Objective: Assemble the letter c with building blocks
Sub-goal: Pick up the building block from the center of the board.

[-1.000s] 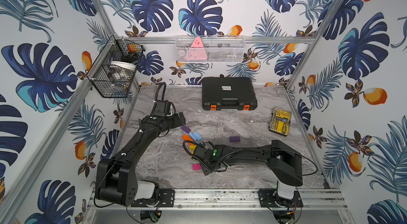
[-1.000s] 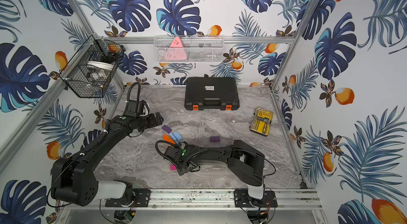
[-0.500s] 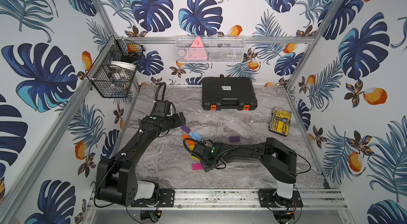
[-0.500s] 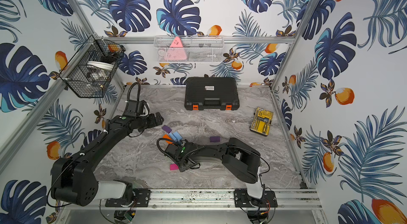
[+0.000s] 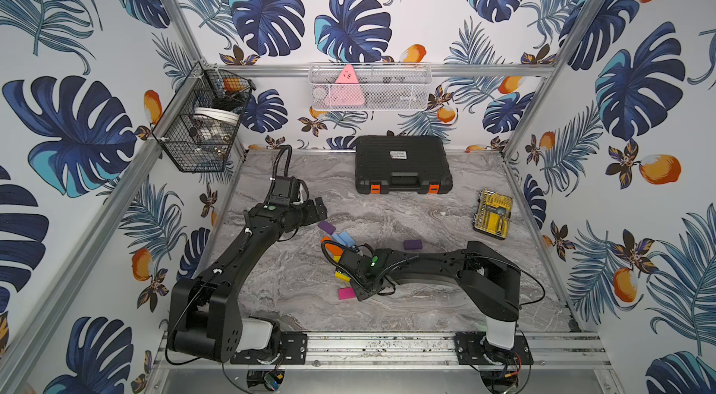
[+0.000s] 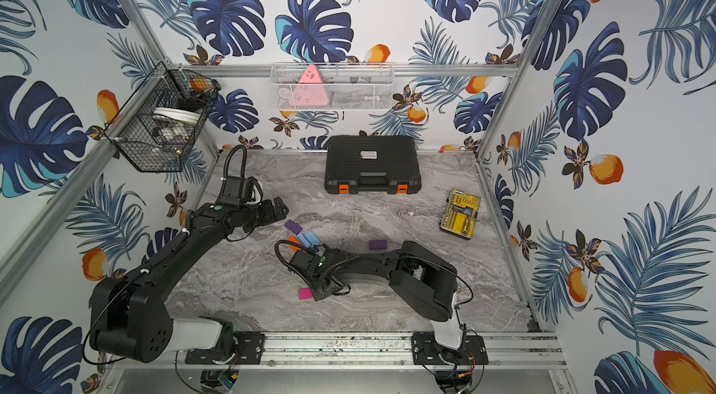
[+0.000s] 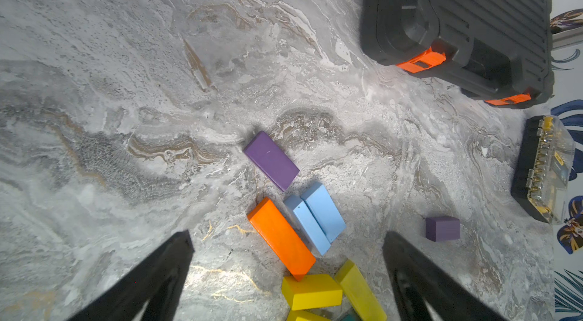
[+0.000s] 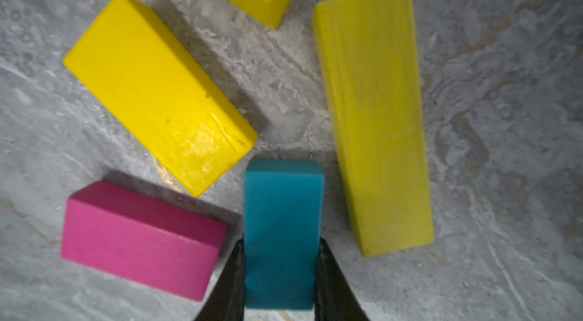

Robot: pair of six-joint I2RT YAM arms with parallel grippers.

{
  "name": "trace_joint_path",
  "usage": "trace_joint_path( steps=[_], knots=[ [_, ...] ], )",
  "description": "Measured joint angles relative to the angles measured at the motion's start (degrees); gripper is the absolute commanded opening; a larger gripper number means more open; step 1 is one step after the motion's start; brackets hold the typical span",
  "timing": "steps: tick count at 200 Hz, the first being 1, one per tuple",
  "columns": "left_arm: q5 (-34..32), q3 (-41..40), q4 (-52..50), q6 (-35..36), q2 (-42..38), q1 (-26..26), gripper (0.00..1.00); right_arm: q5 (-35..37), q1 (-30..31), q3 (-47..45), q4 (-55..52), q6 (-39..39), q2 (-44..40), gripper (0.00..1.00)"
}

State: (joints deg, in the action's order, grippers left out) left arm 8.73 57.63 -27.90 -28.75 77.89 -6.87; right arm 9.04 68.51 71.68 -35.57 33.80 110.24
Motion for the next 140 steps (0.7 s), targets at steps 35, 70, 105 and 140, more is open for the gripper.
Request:
trace_joint_path(
  steps=[35, 70, 105, 140],
  knots=[
    [0.2, 0.0, 0.0, 0.0, 0.1, 0.0, 0.99, -1.6, 0.1, -0.6, -0.2, -0.4, -2.4, 0.20],
    [0.4, 0.0, 0.1, -0.2, 0.3, 0.0, 0.99, -1.6, 0.1, -1.2, -0.7, -0.4, -6.7, 0.19],
    [1.2, -0.3, 0.2, -0.5, 0.2, 0.0, 0.99, 0.0, -0.7, -1.0, -2.4, -0.4, -11.0, 0.19],
    [2.4, -0.3, 0.5, -1.3, 0.2, -0.1, 0.99, 0.7, -7.6, -1.8, -3.0, -0.4, -14.7, 0.18]
  ],
)
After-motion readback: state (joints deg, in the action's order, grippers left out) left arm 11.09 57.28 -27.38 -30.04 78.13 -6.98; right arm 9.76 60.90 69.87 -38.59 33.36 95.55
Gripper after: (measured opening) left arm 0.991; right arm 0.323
